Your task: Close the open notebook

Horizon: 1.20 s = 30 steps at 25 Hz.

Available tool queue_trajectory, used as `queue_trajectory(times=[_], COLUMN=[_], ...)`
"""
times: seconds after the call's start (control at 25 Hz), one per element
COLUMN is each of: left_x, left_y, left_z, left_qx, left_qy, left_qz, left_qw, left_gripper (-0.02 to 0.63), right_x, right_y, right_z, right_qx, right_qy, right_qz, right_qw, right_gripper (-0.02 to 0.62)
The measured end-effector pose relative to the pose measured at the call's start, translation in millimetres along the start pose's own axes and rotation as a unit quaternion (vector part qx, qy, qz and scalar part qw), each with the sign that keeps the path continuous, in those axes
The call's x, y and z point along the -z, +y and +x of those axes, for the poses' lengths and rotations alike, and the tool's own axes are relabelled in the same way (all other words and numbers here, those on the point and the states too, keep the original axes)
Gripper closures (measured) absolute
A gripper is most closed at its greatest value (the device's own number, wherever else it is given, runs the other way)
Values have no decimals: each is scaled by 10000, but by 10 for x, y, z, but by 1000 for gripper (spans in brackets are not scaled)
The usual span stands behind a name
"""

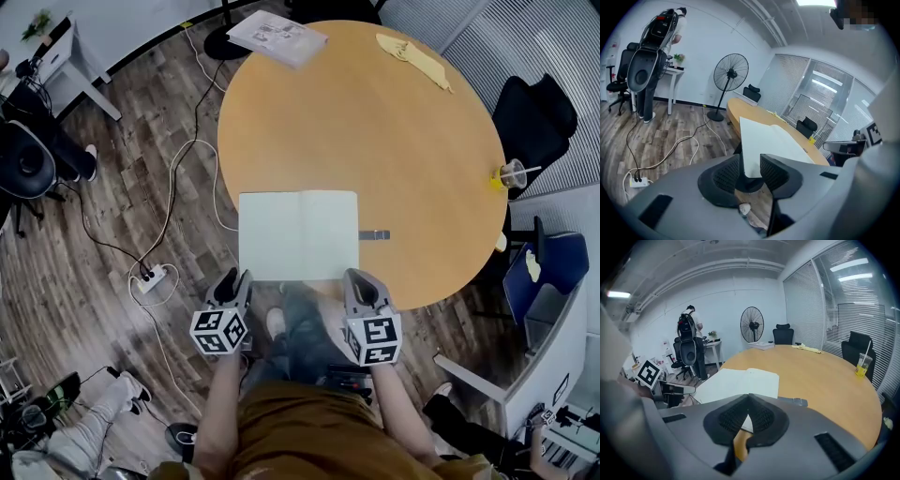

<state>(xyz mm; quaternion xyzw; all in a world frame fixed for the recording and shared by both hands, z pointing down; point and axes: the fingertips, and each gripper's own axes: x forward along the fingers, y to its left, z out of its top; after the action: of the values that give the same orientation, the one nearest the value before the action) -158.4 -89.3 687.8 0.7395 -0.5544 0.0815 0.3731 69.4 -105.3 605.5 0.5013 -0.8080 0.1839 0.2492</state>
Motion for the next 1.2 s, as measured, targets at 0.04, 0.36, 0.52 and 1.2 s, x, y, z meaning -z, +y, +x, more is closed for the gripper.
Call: queue_trajectory(times=[0.04,0.36,0.52,1.2], left_x=[12,65,84,148], left_y=[1,12,18,60], left_z=[7,64,89,123], left_qx=[21,168,226,636], left_qy=[0,-27,-78,-73], left_qz=[-70,-617,-865,-2025], left_qw=[10000,9979,9960,9772], left_gripper=[465,463,463,476], right_x=[11,53,70,44], right_y=[0,-53,-121,-85], right_z=[8,9,-9,14], right_qx=[-4,41,109,85], right_qy=[16,81,126,143], right_qz=[-1,31,7,11], right_qw=[10000,10000,9999,9999], right_gripper=[584,584,584,583])
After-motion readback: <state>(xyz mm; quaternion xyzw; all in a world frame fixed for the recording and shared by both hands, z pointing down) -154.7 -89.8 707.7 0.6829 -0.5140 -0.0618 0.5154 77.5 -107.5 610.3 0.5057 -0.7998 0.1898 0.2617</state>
